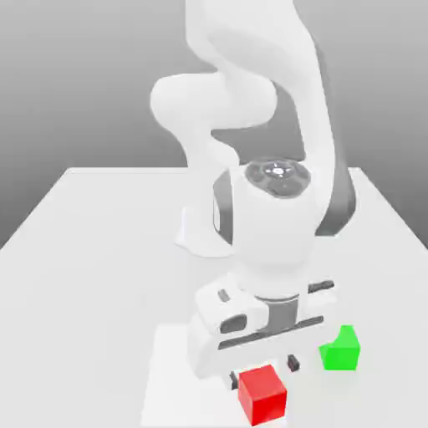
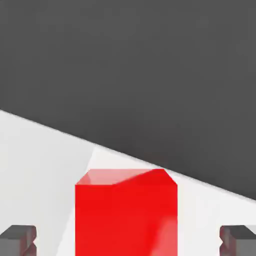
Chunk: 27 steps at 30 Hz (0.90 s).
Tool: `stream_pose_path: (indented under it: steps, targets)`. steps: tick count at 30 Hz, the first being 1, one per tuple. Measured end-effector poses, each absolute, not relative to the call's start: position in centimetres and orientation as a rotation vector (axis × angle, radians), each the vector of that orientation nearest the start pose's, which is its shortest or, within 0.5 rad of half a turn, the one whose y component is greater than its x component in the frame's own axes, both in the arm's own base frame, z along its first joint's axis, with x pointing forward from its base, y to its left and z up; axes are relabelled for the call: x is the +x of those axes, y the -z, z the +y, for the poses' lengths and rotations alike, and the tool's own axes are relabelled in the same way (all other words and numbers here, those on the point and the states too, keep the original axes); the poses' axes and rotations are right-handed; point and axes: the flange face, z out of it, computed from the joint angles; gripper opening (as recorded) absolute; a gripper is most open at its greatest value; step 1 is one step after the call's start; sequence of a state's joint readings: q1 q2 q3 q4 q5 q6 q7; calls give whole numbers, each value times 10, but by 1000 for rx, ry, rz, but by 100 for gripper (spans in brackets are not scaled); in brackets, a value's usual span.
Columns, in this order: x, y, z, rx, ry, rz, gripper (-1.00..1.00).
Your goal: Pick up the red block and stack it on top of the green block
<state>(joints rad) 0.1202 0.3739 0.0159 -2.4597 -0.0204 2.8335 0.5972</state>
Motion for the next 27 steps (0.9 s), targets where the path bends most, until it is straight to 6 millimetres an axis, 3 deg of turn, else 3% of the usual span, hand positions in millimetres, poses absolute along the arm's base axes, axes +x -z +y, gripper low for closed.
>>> stream_pose_path:
  steps: [7,12,15,18,19,20,21,23,24,27]
  targets:
    - [470,-149,66,-3065,0,689,-100]
    - [469,-204,70,-3066,-1,682,-100]
    - [433,-226,129,-3082,-8,560,-100]
    - [372,-242,207,-3119,-4,336,-100]
    - [352,-238,233,-3131,-2,233,-100]
    - [343,-230,243,-3135,-1,191,-100]
    - [360,-221,216,-3125,-1,315,-100]
    - [366,-199,205,-3121,0,362,-100]
    - [366,-188,204,-3120,0,368,100]
    - [366,-188,204,-3120,0,368,100]
